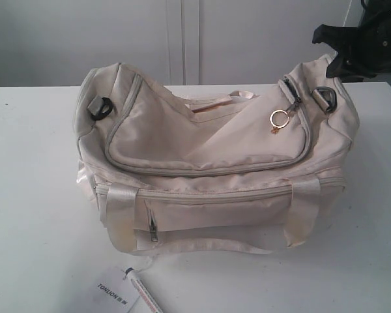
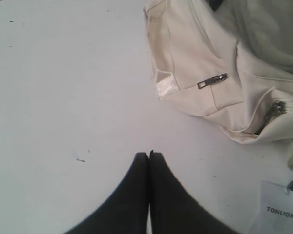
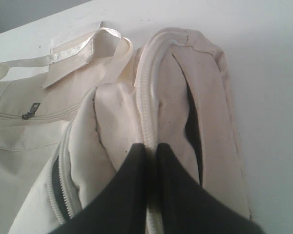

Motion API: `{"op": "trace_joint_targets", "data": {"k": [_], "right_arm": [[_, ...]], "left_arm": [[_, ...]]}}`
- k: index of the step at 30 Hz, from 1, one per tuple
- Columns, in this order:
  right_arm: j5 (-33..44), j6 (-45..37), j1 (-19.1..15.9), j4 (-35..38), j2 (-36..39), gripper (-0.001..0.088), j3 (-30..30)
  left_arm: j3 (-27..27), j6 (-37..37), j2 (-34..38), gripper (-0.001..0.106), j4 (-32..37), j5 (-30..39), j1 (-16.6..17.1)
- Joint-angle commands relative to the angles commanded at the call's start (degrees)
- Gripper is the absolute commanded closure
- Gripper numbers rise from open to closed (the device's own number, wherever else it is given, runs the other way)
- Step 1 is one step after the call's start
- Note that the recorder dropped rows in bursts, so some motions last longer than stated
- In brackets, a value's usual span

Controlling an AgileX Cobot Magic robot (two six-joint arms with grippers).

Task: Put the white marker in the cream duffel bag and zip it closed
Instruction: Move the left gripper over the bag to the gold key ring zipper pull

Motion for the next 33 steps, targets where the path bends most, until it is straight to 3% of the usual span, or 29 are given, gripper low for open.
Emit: {"op": "trace_joint_targets", "data": {"k": [3,7,14,19,27,33], "right_arm": [[0.0,0.0,0.0,0.0,0.0,0.0868,0.0],[0.0,0.0,0.0,0.0,0.0,0.0868,0.0],[0.0,0.0,0.0,0.0,0.0,0.0868,0.0],[0.0,0.0,0.0,0.0,0.0,0.0868,0.0],[0.0,0.0,0.0,0.0,0.0,0.0868,0.0],[0.0,0.0,0.0,0.0,0.0,0.0868,0.0]], "left_arm": [[-1.8,5.8,4.7,0.105,-5.1,0.0,-1.8],[-4.6,7.9,10.6,0.105,-7.1,-0.3,-5.5],[-13.2,7.9,24.9,0.105,-7.3,-7.3,-17.6],[-21.8,7.9,34.2,0.105,-7.3,-7.9,-23.8],[-33.0,8.6,44.7,0.105,-7.3,-7.5,-27.9],[-39.4,10.2,50.6,0.105,-9.9,-4.3,-28.7]]}}
